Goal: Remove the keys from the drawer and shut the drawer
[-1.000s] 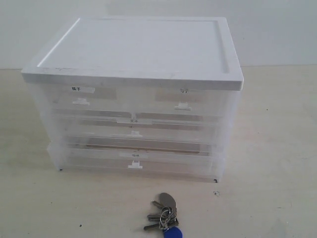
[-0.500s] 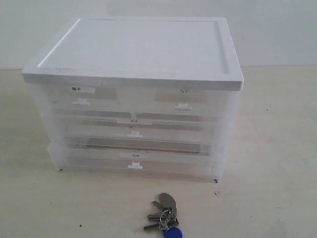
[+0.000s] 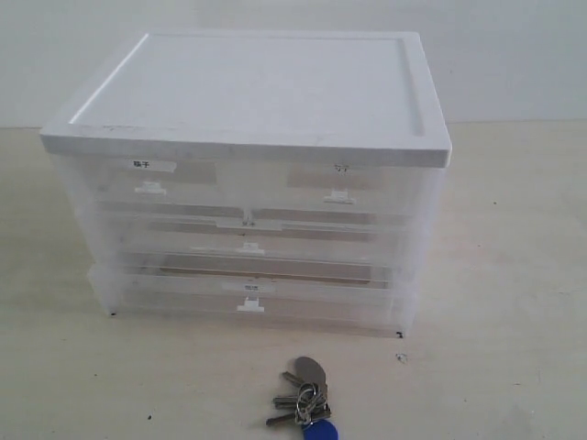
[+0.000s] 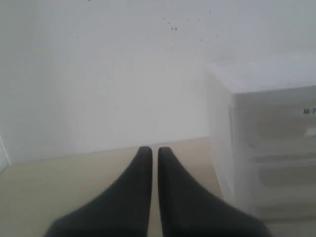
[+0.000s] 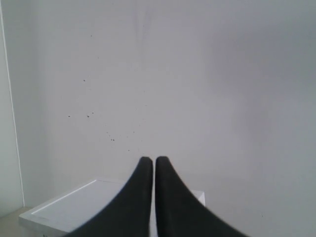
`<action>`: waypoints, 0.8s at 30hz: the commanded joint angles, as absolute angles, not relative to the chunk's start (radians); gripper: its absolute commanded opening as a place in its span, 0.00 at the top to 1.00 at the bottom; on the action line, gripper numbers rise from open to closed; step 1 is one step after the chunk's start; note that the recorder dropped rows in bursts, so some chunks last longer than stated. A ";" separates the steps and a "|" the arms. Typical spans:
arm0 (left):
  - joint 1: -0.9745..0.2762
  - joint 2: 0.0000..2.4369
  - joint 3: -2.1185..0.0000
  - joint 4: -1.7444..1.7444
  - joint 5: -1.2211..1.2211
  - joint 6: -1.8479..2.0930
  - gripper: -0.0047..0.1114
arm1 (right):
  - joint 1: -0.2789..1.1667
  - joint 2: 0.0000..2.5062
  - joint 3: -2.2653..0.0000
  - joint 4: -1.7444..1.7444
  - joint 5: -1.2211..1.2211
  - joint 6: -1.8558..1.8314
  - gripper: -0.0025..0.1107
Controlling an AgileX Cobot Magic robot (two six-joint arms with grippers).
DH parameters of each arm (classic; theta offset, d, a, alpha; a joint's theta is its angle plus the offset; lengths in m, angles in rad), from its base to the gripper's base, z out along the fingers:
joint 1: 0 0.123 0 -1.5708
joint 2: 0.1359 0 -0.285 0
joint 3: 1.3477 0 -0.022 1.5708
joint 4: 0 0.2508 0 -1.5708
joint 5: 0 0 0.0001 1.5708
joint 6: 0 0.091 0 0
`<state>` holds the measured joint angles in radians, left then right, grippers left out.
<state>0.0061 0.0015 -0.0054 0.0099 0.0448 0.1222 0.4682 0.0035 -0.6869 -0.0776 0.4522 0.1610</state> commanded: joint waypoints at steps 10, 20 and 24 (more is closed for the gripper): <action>0.029 0.000 0.000 0.016 0.294 0.140 0.92 | 0.469 0.000 -0.685 -0.081 0.462 0.159 0.98; 0.029 0.000 0.000 0.016 0.292 0.140 0.92 | 0.469 0.000 -0.685 -0.081 0.462 0.159 0.98; 0.029 0.000 0.000 0.016 0.292 0.140 0.92 | 0.469 0.000 -0.683 -0.104 0.460 0.132 0.98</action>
<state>0.0257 0.0015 -0.0030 0.0115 0.2919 0.1356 0.4682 0.0035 -0.6869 -0.0776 0.4642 0.1610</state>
